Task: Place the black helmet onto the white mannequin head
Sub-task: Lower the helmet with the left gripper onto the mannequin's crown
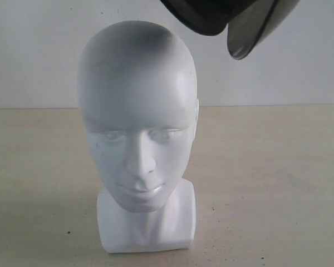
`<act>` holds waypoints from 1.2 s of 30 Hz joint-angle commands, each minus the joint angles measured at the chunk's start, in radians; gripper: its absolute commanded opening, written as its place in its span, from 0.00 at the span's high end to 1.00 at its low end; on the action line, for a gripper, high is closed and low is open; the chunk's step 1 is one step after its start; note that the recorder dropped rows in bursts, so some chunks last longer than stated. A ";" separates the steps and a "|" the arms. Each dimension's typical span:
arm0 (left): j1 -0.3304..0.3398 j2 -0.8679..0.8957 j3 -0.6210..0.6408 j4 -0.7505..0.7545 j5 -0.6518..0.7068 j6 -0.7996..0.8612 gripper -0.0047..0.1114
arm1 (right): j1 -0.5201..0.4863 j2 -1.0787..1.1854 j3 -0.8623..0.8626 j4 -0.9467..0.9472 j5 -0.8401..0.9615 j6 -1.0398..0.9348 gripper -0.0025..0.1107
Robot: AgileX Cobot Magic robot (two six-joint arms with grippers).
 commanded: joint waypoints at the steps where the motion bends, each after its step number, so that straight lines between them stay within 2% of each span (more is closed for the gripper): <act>1: 0.034 -0.015 0.018 -0.037 -0.090 -0.018 0.92 | 0.001 -0.005 0.000 -0.001 -0.003 -0.003 0.98; 9: 0.038 -0.015 0.034 -0.050 -0.090 -0.029 0.92 | 0.001 -0.005 0.000 -0.001 -0.003 -0.003 0.98; 17: 0.086 -0.015 0.042 0.010 -0.090 -0.020 0.92 | 0.001 -0.005 0.000 -0.001 -0.003 -0.003 0.98; 36: 0.190 -0.047 0.225 0.042 -0.090 -0.023 0.92 | 0.001 -0.005 0.000 -0.001 -0.003 -0.003 0.98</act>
